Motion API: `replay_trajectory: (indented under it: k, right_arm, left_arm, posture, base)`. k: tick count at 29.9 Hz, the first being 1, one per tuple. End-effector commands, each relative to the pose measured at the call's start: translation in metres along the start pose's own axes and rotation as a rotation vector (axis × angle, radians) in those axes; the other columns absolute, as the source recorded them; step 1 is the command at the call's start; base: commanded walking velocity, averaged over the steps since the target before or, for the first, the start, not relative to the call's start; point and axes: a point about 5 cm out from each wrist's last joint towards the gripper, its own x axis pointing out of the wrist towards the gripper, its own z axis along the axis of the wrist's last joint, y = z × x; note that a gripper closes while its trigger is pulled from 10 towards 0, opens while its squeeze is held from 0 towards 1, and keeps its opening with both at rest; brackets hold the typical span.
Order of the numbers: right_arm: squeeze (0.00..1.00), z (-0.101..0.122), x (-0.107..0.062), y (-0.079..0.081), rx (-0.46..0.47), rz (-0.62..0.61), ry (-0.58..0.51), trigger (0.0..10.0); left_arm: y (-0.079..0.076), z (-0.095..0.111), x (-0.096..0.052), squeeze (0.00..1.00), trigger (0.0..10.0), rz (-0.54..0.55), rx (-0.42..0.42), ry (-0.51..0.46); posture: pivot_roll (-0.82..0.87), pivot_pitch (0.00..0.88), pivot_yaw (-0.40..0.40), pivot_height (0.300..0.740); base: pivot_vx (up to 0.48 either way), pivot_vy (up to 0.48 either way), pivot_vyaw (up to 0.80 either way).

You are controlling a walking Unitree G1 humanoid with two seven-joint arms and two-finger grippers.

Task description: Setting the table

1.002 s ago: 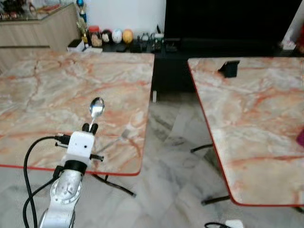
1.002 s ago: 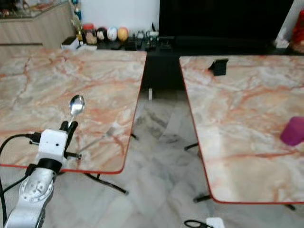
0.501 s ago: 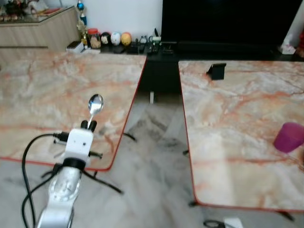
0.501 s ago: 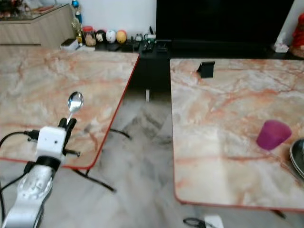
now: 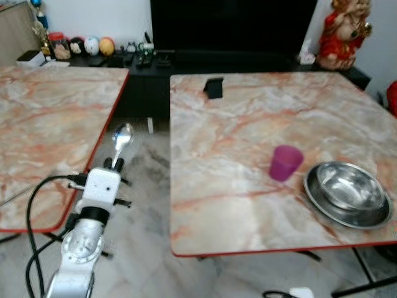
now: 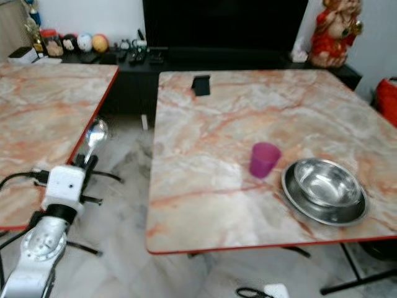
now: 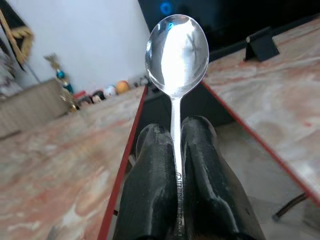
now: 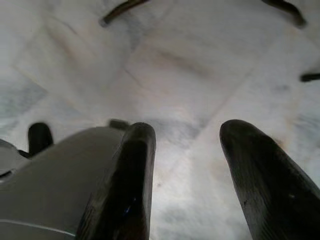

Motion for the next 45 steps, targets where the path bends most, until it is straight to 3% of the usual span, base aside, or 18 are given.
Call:
replay_trajectory:
  k: [1, 45]
  right_arm:
    - [0.0, -0.0004, -0.0014, -0.0081, -0.014, -0.019, 0.001, 10.0]
    - [0.0, 0.0009, -0.0011, -0.0071, -0.002, -0.021, -0.01, 10.0]
  left_arm:
    - [-0.0029, 0.0044, 0.0006, 0.0, 10.0, -0.005, -0.007, -0.019]
    - [-0.0011, 0.0059, 0.0024, 0.0, 10.0, 0.019, -0.01, -0.02]
  posture:
    - [0.02, 0.0, 0.003, 0.732]
    - [0.01, 0.0, 0.007, 0.732]
  base:
    - [0.0, -0.371, 0.0]
    - [0.0, -0.373, 0.0]
